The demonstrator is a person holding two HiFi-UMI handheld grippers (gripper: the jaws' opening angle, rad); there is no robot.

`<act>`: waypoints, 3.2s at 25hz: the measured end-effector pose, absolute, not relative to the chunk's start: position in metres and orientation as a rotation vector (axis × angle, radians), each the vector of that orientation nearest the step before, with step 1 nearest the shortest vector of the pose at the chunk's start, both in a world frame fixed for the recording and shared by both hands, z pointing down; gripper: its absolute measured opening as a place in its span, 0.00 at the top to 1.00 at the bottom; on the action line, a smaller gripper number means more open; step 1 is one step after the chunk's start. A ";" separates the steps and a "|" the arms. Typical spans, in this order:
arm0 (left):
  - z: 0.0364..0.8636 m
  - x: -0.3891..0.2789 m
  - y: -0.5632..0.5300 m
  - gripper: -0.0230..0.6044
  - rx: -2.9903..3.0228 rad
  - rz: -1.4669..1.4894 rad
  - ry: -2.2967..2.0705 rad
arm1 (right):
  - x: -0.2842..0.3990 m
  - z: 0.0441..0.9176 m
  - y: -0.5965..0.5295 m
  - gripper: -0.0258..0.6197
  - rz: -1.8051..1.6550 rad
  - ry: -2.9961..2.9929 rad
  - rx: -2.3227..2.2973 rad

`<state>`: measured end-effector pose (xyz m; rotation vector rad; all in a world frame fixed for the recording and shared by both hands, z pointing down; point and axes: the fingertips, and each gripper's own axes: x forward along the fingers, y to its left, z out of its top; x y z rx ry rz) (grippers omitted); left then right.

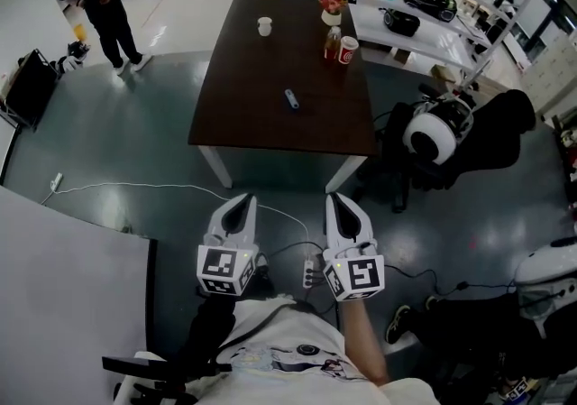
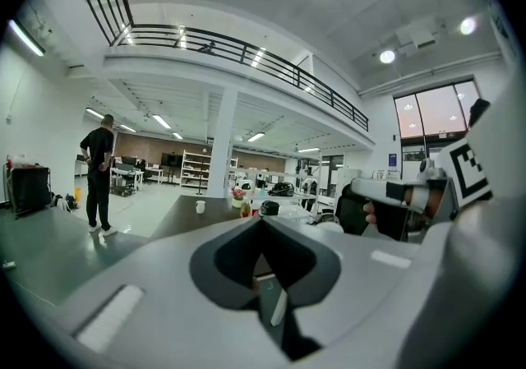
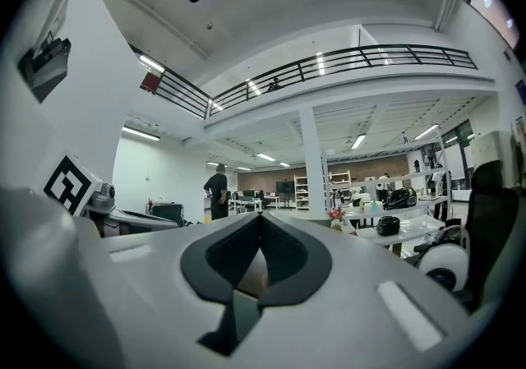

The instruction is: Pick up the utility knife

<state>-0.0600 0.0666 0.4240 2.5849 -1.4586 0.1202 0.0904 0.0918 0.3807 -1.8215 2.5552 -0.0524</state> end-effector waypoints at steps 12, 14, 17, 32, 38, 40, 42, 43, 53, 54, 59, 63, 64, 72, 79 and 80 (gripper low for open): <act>0.429 -0.074 -0.022 0.97 2.624 0.148 -1.346 | 0.086 0.379 0.012 0.96 -0.065 2.460 -1.950; 0.431 -0.077 -0.035 0.97 2.622 0.150 -1.330 | 0.084 0.380 0.003 0.96 -0.072 2.453 -1.971; 0.432 -0.078 -0.048 0.97 2.620 0.149 -1.309 | 0.080 0.382 -0.007 0.96 -0.083 2.461 -1.989; 0.424 -0.054 -0.110 0.97 2.599 0.134 -1.398 | 0.097 0.389 -0.068 0.96 -0.109 2.535 -1.897; 0.422 -0.029 -0.134 0.97 2.585 0.137 -1.440 | 0.116 0.393 -0.087 0.96 -0.132 2.570 -1.842; 0.423 -0.020 -0.138 0.97 2.582 0.141 -1.455 | 0.126 0.393 -0.095 0.96 -0.138 2.568 -1.828; 0.425 -0.015 -0.141 0.97 2.580 0.152 -1.468 | 0.133 0.394 -0.103 0.96 -0.143 2.567 -1.817; 0.426 -0.014 -0.142 0.97 2.577 0.157 -1.475 | 0.135 0.395 -0.106 0.96 -0.145 2.567 -1.812; 0.422 -0.013 -0.164 0.97 2.567 0.166 -1.497 | 0.138 0.393 -0.132 0.96 -0.151 2.579 -1.783; 0.422 -0.014 -0.168 0.97 2.571 0.166 -1.491 | 0.136 0.393 -0.135 0.96 -0.149 2.577 -1.787; 0.422 -0.020 -0.195 0.97 2.588 0.161 -1.457 | 0.128 0.393 -0.157 0.96 -0.156 2.558 -1.812; 0.424 -0.025 -0.223 0.97 2.604 0.162 -1.414 | 0.122 0.396 -0.180 0.96 -0.179 2.541 -1.838; 0.426 -0.028 -0.228 0.97 2.602 0.167 -1.401 | 0.120 0.397 -0.185 0.96 -0.191 2.536 -1.844; 0.447 -0.046 -0.270 0.97 2.579 0.216 -1.325 | 0.099 0.414 -0.223 0.96 -0.260 2.534 -1.879; 0.469 -0.050 -0.291 0.97 2.539 0.248 -1.257 | 0.096 0.430 -0.242 0.96 -0.331 2.530 -1.925; 0.474 -0.049 -0.292 0.97 2.527 0.260 -1.246 | 0.097 0.435 -0.243 0.96 -0.354 2.527 -1.929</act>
